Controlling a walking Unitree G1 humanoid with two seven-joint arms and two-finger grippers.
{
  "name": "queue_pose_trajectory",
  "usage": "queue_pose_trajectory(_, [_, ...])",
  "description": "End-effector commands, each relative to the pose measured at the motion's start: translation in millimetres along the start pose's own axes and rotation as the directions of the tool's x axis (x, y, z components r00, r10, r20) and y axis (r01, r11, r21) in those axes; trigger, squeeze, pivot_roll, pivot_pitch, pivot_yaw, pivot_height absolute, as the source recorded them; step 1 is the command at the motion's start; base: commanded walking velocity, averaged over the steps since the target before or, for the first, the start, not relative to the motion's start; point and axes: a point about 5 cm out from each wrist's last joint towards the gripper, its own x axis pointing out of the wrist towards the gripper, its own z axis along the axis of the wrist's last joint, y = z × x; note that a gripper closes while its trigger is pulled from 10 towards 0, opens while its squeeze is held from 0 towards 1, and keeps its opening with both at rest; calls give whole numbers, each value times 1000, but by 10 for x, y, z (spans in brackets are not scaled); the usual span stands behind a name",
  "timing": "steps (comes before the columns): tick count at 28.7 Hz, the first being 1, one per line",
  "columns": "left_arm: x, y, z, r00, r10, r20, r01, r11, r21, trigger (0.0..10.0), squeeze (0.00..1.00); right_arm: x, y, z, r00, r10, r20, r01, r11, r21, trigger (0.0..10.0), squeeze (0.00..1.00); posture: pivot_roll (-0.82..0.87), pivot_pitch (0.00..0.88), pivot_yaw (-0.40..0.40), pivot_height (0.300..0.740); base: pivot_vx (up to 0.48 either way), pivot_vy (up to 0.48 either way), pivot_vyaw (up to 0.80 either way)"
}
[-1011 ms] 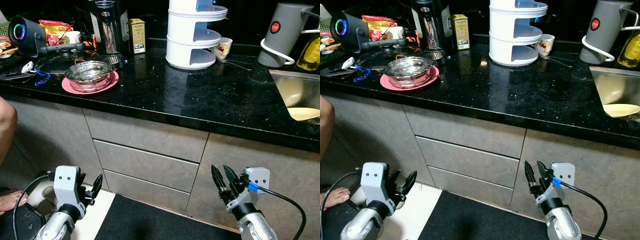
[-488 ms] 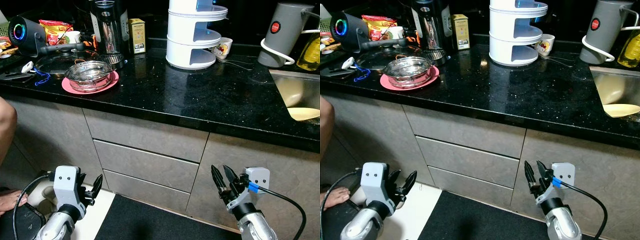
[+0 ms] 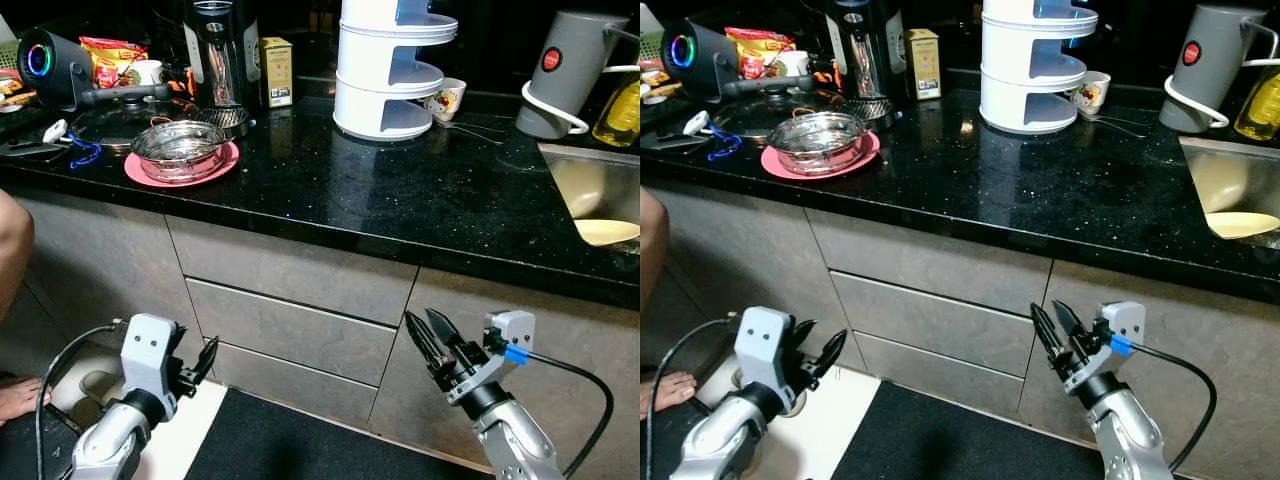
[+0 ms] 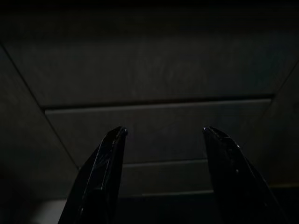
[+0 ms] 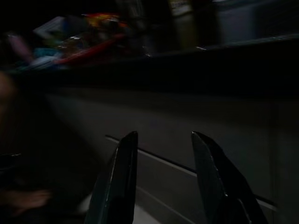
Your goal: Kitchen organization
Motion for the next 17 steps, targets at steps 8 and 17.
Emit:
queue_pose_trajectory(8, [174, 119, 527, 982, 85, 169, -97, 993, 63, 10000, 0, 231, 95, 231, 993, 80, 86, -87, 994, 73, 10000, 0, -10, 0, -47, 740, 0, 0, 0])
queue_pose_trajectory(17, [295, 126, 751, 954, 184, 237, -198, 980, 34, 10000, 0, 497, 296, 358, 975, 185, 121, -194, 978, 75, 10000, 0, 12, 0, -46, 740, 0, 0, 0])
